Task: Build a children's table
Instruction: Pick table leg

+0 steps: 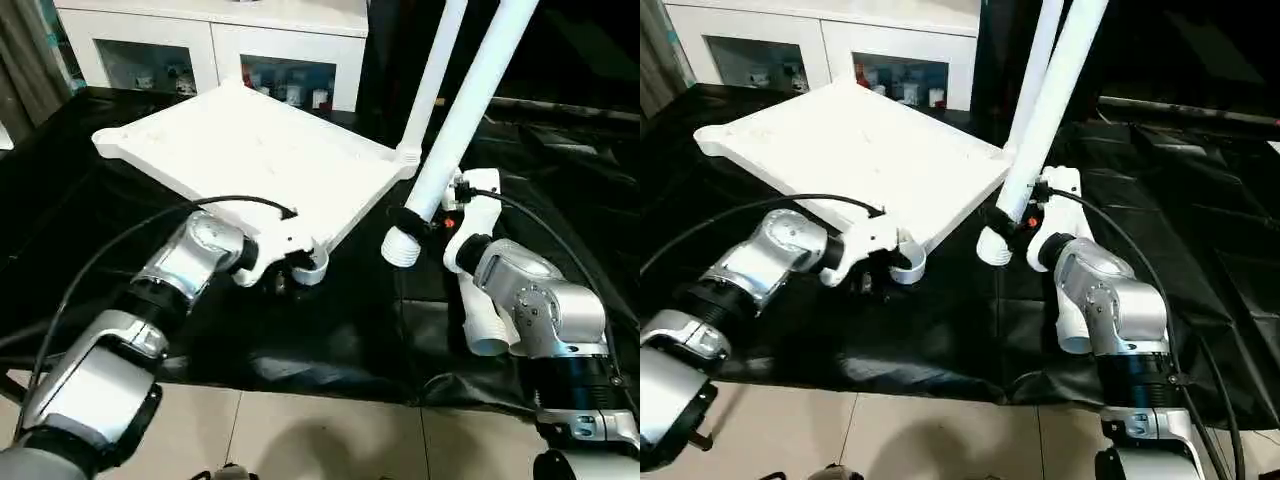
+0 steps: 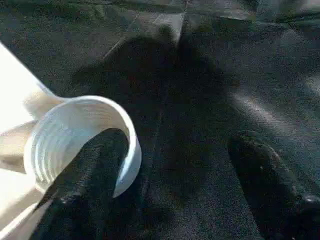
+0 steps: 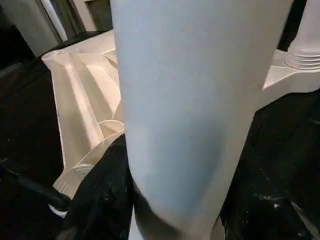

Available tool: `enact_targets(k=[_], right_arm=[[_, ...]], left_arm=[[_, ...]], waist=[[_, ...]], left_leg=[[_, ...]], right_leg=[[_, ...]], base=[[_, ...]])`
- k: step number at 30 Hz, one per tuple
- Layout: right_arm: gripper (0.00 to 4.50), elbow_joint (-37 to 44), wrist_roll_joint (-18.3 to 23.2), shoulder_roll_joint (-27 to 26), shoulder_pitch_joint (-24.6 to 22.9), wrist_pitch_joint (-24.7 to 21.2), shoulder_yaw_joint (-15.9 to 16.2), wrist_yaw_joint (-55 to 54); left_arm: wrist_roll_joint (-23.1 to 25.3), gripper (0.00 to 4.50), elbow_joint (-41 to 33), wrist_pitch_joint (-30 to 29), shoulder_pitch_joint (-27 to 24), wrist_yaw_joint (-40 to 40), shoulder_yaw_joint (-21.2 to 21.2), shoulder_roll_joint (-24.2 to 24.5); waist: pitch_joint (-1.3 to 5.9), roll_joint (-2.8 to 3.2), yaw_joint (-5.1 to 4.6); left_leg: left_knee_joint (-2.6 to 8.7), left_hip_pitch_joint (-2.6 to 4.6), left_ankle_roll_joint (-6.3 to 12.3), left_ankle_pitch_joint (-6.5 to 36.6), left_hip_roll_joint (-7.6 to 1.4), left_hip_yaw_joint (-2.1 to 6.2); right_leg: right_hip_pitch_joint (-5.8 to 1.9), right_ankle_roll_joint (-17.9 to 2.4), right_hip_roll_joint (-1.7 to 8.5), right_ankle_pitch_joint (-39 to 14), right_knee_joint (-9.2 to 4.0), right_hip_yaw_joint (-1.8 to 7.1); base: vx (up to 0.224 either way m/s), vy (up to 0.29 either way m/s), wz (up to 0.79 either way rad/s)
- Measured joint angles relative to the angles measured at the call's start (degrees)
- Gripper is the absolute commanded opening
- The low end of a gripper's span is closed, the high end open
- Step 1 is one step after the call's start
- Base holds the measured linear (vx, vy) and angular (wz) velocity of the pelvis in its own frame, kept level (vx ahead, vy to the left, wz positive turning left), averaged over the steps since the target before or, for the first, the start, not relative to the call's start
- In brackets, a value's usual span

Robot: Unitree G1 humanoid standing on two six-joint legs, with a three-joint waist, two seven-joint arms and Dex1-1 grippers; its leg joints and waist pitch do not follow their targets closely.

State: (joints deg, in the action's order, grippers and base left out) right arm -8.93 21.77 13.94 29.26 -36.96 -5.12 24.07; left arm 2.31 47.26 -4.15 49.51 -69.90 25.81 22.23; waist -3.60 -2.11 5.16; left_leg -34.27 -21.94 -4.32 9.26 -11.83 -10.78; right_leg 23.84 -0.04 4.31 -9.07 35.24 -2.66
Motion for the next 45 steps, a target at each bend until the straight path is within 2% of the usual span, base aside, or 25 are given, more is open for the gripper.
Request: enact_targets(k=[4, 9, 12, 15, 18, 19, 22, 24, 28, 33, 41, 45], right_arm=[[1.89, -0.1, -0.2, 0.2, 0.1, 0.0, 0.0, 0.1], [1.89, -0.1, -0.2, 0.4, 0.5, 0.0, 0.1, 0.3], [1.89, -0.1, -0.3, 0.7, 0.5, 0.2, 0.2, 0.3], [1.89, -0.1, -0.4, 0.8, 0.5, 0.4, 0.3, 0.3], [1.89, -0.2, -0.4, 0.8, 0.5, 0.7, 0.9, 0.4], [1.89, -0.2, -0.4, 0.8, 0.5, 0.9, 1.0, 0.4], [1.89, -0.2, -0.7, 1.0, 0.5, 0.9, 1.0, 0.5], [1.89, -0.2, -1.1, 1.5, 0.5, 1.0, 1.0, 0.5], [1.89, -0.2, -1.2, 1.4, 0.5, 1.1, 1.1, 0.9], [1.89, -0.1, -1.1, 1.5, 0.5, 1.2, 1.1, 1.0], [1.89, -0.1, -1.2, 1.5, 0.5, 1.4, 1.1, 1.2], [1.89, 0.0, -1.2, 1.4, 0.4, 1.4, 1.1, 1.1]], left_arm=[[-0.5, 3.33, -0.8, -1.2, 0.0, -3.7, 0.1, -0.1], [-2.7, 3.28, -6.2, -5.8, -2.3, -9.3, 0.5, -0.2], [-4.8, 3.26, -10.3, -8.6, -4.8, -10.7, 0.6, -1.4], [-5.0, 3.26, -10.3, -8.2, -5.6, -8.3, 0.4, -5.0], [-4.8, 3.26, -9.6, -5.8, -5.4, -4.1, -0.2, -7.6], [-4.6, 3.44, -9.2, -5.4, -4.8, -3.4, -0.3, -7.4], [-3.8, 3.55, -9.8, -4.6, -3.4, -3.2, -1.3, -5.2], [-3.8, 3.81, -10.7, -4.0, -3.0, -3.7, -1.9, -3.4], [-3.0, 3.94, -11.0, -0.4, -2.1, -3.8, -2.6, -1.3], [1.5, 3.94, -7.8, 4.5, 0.3, -3.2, -1.6, 2.3], [10.0, 3.94, 3.4, 15.9, 2.3, 6.6, 2.5, 0.7], [12.0, 3.94, 6.4, 17.9, 3.2, 8.6, 3.4, -0.4]], waist=[[0.02, 0.03, 0.02], [0.02, 0.04, 0.13], [0.01, 0.05, 0.24], [0.01, 0.06, 0.55], [0.00, 0.07, 0.48], [0.00, 0.08, 0.36], [0.02, 0.23, -0.29], [0.01, 0.34, -0.31], [-0.02, 0.43, -0.11], [-0.04, 0.47, -0.03], [-0.11, 0.65, 0.00], [-0.05, 0.82, 0.00]], left_leg=[[0.00, 0.00, 0.01, 0.0, 0.00, -0.04], [0.00, 0.00, 0.03, 0.0, 0.00, -0.11], [0.00, -0.02, 0.05, 0.0, 0.00, -0.17], [-0.01, -0.01, 0.06, 0.0, 0.00, -0.22], [-0.01, 0.02, 0.06, 0.0, -0.01, -0.21], [0.00, 0.03, 0.06, 0.0, -0.02, -0.20], [0.04, 0.10, 0.05, 0.0, -0.04, -0.18], [0.07, 0.12, 0.05, 0.0, -0.04, -0.18], [0.06, 0.08, 0.05, 0.0, -0.02, -0.20], [0.06, 0.04, 0.05, 0.0, -0.02, -0.20], [0.06, 0.03, 0.05, 0.0, -0.02, -0.19], [0.06, 0.04, 0.05, 0.0, -0.02, -0.19]], right_leg=[[0.00, 0.0, 0.00, 0.0, -0.02, 0.02], [0.01, 0.0, 0.03, -0.1, -0.03, 0.03], [0.01, 0.0, 0.06, -0.1, -0.05, 0.04], [-0.02, 0.0, 0.10, -0.1, -0.04, 0.04], [-0.02, -0.1, 0.10, 0.0, 0.00, 0.02], [0.00, 0.0, 0.09, 0.0, 0.02, 0.01], [0.04, 0.0, 0.05, 0.0, 0.05, 0.00], [0.05, 0.0, 0.05, 0.0, 0.05, 0.00], [0.03, 0.0, 0.06, 0.0, -0.01, 0.03], [0.04, 0.0, 0.06, 0.0, -0.05, 0.03], [0.05, 0.0, 0.06, 0.0, -0.03, 0.01], [0.04, 0.0, 0.06, 0.0, -0.04, 0.03]], base=[[0.000, 0.000, 0.00], [0.000, 0.000, 0.00], [0.000, 0.000, 0.00], [0.000, 0.000, 0.00], [0.000, 0.000, 0.00], [0.000, 0.000, 0.00], [0.000, 0.000, 0.00], [0.000, 0.000, 0.00], [0.000, 0.000, 0.00], [0.000, 0.000, 0.00], [0.000, 0.000, 0.00], [0.000, 0.000, 0.00]])
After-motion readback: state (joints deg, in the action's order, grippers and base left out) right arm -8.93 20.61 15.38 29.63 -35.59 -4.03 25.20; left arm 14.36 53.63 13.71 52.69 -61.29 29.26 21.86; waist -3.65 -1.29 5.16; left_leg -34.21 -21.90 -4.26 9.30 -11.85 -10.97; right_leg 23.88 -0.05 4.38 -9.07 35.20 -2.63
